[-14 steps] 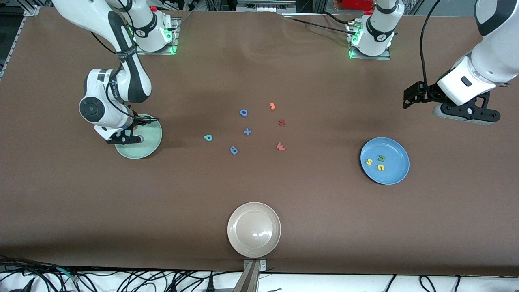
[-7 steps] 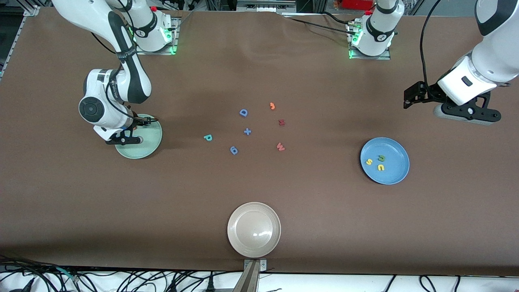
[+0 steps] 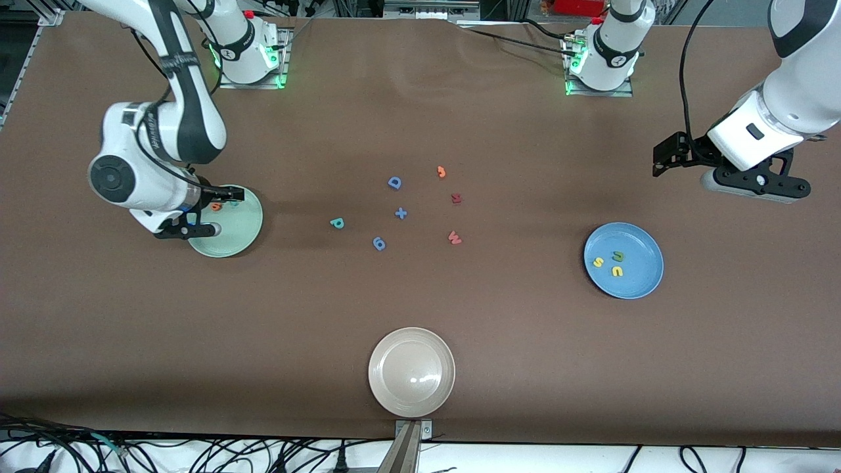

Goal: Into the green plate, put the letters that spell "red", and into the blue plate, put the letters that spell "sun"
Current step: 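Lower the cyan letter onto the green plate and open the right gripper, then move the right gripper back toward the remaining letters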

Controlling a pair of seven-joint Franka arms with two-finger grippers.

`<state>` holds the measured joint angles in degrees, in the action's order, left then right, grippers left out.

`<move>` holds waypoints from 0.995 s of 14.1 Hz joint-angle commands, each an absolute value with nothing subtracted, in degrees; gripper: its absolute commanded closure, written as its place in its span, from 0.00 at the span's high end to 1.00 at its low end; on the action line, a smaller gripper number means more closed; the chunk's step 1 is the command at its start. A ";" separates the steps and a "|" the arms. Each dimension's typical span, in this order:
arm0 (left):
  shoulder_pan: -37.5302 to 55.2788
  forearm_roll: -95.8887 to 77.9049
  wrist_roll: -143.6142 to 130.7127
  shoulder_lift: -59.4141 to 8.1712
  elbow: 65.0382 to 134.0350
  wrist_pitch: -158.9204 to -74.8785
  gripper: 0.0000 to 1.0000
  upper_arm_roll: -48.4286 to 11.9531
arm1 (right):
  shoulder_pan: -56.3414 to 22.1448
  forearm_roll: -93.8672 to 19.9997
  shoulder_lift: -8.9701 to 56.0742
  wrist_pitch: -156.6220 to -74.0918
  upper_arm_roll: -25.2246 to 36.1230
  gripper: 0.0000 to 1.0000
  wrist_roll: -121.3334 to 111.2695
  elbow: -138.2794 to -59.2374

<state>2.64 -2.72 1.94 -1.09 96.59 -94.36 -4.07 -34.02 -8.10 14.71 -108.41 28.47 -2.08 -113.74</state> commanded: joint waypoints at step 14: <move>2.64 -2.90 3.08 -1.67 95.19 -93.96 1.00 -4.31 | -44.38 -8.61 20.56 -102.37 23.31 0.98 22.05 -93.43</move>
